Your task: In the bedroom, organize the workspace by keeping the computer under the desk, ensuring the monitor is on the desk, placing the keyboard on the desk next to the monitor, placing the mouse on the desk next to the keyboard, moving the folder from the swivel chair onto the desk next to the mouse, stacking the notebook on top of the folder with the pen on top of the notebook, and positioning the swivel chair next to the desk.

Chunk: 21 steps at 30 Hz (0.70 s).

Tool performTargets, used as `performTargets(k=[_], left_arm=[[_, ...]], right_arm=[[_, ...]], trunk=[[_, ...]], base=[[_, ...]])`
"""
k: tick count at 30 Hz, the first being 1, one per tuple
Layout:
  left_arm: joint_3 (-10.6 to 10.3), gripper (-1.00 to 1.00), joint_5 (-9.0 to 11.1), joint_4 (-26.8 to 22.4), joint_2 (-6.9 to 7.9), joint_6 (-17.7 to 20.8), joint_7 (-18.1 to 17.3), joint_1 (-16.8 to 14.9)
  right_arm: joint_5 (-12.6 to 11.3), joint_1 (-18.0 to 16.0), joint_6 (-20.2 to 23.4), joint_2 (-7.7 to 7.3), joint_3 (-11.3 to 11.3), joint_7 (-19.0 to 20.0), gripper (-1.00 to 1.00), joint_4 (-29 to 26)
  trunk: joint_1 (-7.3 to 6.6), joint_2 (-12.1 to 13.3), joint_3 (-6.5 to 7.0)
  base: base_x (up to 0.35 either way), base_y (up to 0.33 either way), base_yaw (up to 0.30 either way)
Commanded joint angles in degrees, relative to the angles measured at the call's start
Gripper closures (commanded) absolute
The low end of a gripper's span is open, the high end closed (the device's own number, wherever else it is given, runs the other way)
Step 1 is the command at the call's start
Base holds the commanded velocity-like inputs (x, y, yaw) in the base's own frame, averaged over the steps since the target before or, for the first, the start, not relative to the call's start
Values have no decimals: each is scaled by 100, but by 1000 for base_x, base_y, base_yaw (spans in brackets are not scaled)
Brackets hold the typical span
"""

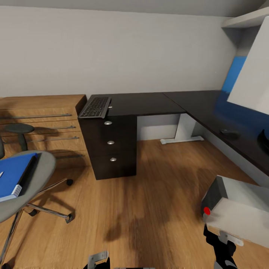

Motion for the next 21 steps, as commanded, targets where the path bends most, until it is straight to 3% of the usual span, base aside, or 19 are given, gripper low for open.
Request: performTargets(k=[1, 21], left_arm=[[-34, -100, 59, 5, 7, -34, 42, -3], [-34, -100, 57, 17, 15, -87, 63, -2]], right_arm=[[33, -2, -14, 5, -33, -5, -100, 31], [37, 1, -31, 6, -35, -12, -100, 59]], trunk=[[1, -3, -27], [53, -30, -470]], base=[[0, 0, 0], [0, 0, 0]])
